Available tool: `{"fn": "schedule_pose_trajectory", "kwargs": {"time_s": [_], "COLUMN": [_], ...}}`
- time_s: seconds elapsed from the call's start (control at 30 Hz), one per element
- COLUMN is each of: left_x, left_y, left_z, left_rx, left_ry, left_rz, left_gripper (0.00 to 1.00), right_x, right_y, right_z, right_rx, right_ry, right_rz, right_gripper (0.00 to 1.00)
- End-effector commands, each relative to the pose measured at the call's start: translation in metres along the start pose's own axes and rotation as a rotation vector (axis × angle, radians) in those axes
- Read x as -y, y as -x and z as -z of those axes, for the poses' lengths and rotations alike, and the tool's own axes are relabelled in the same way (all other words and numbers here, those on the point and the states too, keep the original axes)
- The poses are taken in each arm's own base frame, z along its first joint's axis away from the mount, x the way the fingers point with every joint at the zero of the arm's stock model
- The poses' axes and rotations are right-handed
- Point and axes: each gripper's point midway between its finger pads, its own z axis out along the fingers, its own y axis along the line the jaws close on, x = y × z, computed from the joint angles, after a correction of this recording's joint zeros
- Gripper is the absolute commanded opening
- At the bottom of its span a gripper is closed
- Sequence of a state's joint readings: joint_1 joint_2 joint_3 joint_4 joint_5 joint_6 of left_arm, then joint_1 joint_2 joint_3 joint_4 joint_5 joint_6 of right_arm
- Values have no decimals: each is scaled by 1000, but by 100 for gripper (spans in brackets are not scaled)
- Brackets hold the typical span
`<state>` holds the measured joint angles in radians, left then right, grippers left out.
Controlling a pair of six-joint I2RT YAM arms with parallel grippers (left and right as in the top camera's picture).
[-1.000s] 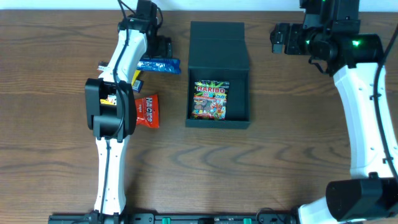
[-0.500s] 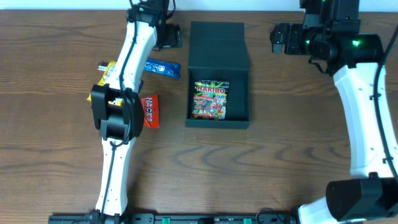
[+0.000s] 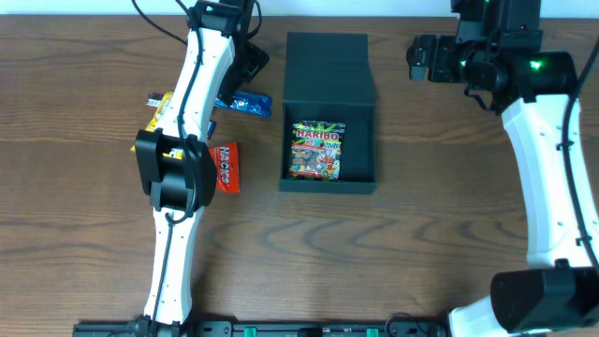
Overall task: Pack container
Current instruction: 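Move the left gripper to the blue bar wrapper and grasp it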
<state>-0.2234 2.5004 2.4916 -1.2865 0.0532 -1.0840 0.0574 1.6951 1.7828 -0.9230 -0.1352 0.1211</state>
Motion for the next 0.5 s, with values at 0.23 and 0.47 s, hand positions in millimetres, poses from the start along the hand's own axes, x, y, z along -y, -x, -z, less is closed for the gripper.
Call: {"fn": "schedule_pose_trajectory", "kwargs": {"time_s": [0.23, 0.47], "left_x": [-13, -9], "left_y": [-5, -3], "left_z": [-44, -61], "left_rx": [-19, -10], "left_ry": [48, 22], "left_rz": [206, 225], "left_gripper": [89, 88], "right_x": [-4, -2], "right_y": [-4, -6], "right_z": [-4, -4], "right_rx": [-16, -24], "right_ry": [7, -1], "right_rz": [22, 30], "right_gripper": [99, 99]}}
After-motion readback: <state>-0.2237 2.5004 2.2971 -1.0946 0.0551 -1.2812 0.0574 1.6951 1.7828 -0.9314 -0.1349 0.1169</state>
